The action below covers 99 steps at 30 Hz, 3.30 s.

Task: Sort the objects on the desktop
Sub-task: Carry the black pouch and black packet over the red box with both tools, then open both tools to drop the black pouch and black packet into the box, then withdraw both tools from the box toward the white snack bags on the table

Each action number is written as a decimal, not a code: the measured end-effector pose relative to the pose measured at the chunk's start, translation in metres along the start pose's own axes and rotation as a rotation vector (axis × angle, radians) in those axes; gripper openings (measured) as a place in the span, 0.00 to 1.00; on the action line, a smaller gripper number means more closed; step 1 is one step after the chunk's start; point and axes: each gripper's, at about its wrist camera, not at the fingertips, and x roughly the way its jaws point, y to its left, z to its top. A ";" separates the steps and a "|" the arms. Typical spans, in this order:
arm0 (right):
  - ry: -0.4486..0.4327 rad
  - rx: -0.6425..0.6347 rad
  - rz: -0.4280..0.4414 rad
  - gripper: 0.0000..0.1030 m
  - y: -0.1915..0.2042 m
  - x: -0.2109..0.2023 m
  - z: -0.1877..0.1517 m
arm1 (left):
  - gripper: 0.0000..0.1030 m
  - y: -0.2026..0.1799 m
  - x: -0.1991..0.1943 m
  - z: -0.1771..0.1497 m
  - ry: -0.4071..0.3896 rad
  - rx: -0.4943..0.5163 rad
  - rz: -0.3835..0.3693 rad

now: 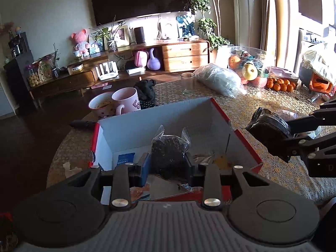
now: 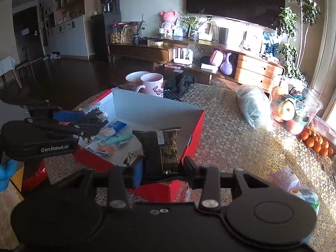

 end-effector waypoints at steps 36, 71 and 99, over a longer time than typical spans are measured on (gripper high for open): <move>0.139 -0.086 -0.007 0.39 0.016 0.129 0.040 | 0.32 0.062 0.141 0.022 0.215 0.036 -0.007; 0.285 -0.149 -0.018 0.41 0.025 0.190 0.041 | 0.37 0.053 0.227 0.023 0.445 0.076 -0.059; 0.147 -0.129 0.047 0.57 0.014 0.114 0.045 | 0.61 0.035 0.168 0.043 0.353 0.074 -0.030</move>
